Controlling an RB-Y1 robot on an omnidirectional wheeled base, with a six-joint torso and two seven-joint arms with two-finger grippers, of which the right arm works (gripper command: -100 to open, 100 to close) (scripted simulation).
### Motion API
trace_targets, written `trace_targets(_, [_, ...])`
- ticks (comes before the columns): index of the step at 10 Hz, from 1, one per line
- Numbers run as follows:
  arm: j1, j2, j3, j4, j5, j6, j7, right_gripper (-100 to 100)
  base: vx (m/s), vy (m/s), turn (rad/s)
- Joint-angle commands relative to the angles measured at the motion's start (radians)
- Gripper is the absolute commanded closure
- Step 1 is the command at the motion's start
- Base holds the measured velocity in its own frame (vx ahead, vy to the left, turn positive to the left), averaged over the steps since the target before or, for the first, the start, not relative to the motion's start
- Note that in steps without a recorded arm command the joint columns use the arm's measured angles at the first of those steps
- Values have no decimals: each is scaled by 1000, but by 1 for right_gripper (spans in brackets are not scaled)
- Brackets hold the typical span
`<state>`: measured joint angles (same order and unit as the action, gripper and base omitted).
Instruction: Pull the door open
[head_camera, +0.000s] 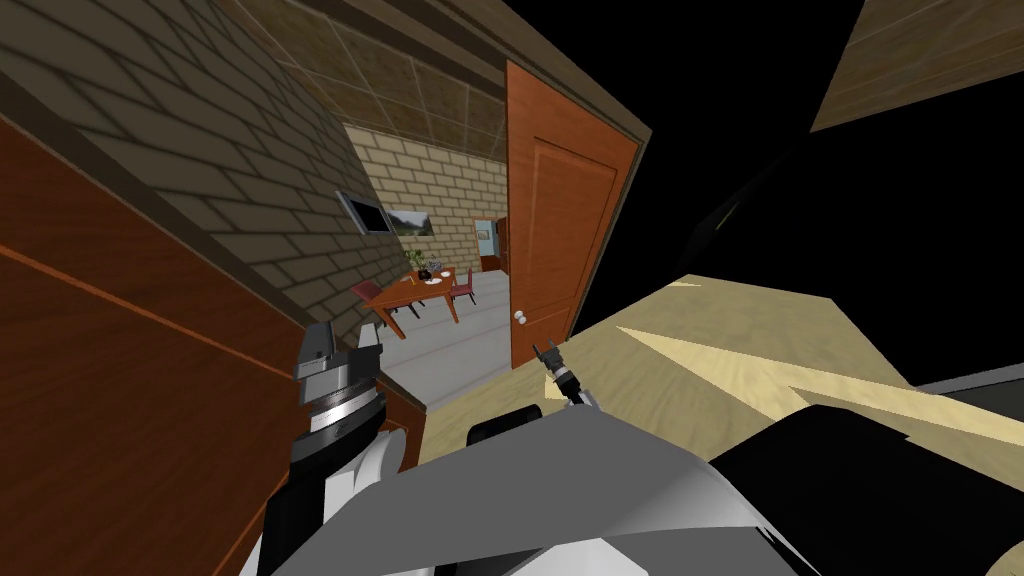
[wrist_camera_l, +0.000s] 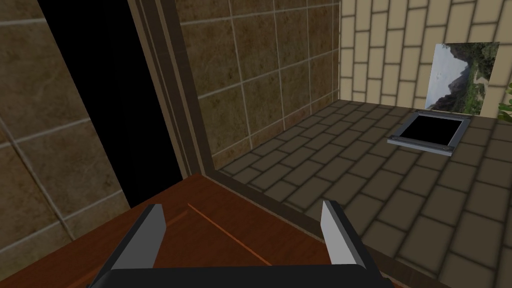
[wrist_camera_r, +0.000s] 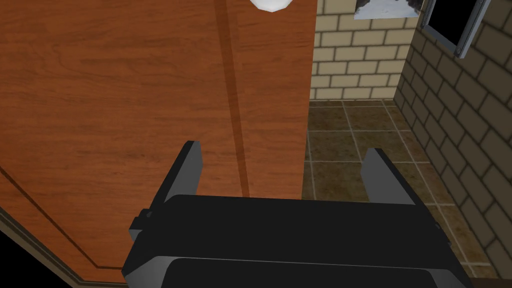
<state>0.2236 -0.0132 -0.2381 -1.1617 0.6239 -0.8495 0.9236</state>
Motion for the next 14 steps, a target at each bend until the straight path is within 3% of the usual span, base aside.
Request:
trace_targets(1, [-10,11,-8,39,18,-7,37,-100,123,-28,42])
trace_targets(7, [-36,50,-31,145,69,-26,135,-100,120,-41,29])
trace_targets(8, [-35,42,-29,137,63,-26,122,-100,54,-37,10])
trace_targets(9, [-35,13,-48,161,51,-45,118,-100,-24,87,130])
trace_targets(14, [-34,-87,-125,252,-2,-120,87,-100,29,171,133])
